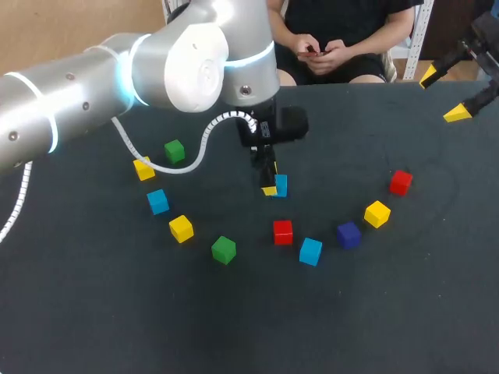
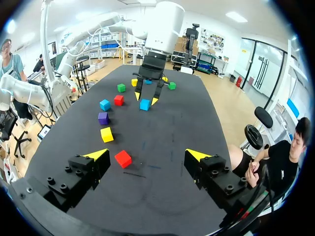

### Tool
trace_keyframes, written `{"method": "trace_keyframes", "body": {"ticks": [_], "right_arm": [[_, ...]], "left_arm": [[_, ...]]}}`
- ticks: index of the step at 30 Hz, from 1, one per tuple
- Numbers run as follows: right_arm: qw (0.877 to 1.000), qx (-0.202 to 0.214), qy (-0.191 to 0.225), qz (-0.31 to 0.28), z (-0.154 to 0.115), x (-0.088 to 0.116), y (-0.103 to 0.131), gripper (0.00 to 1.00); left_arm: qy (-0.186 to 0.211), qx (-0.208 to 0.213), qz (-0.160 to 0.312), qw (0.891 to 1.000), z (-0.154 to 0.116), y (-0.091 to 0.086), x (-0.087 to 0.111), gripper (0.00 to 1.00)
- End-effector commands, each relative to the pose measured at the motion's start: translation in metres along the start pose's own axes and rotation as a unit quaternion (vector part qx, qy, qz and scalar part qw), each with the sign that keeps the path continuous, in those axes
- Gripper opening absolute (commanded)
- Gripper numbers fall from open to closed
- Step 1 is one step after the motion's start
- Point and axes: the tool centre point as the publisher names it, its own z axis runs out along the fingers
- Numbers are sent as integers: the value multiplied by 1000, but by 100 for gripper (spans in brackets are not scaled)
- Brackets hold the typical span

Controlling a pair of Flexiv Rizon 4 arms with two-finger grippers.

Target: Place the blue cubes, place green cubes on the blue cubes, place the yellow cubes on the green cubes, then place the red cubes on the yellow cubes, and place purple cube on the red cubes.

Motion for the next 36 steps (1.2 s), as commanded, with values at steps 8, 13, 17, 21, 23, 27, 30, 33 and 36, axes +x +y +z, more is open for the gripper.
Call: {"method": "trace_keyframes", "body": {"ticks": [8,13,17,21,23,27,30,33,36], "right_arm": [[1000,0,-1,-1,0,0,0,100],[1000,0,-1,-1,0,0,0,100],[1000,0,-1,-1,0,0,0,100],[1000,0,-1,-1,0,0,0,100],[1000,0,-1,-1,0,0,0,100],[1000,0,-1,-1,0,0,0,100],[1000,0,-1,-1,0,0,0,100],[1000,0,-1,-1,0,0,0,100],[1000,0,-1,-1,0,0,0,100]], "left_arm": [[-8,-3,-8,1000,-7,0,5,100],[-11,-8,-20,1000,-20,-5,13,100],[-13,-21,-19,1000,-34,-12,22,100],[-10,-29,-16,999,-45,-18,33,100],[-6,-31,-17,999,-50,-22,40,100],[-9,-38,-36,999,-54,-30,59,100],[-9,-37,-44,998,-54,-37,70,100],[-10,-38,-51,998,-52,-43,82,100],[-9,-43,-63,997,-53,-50,96,100]]}}
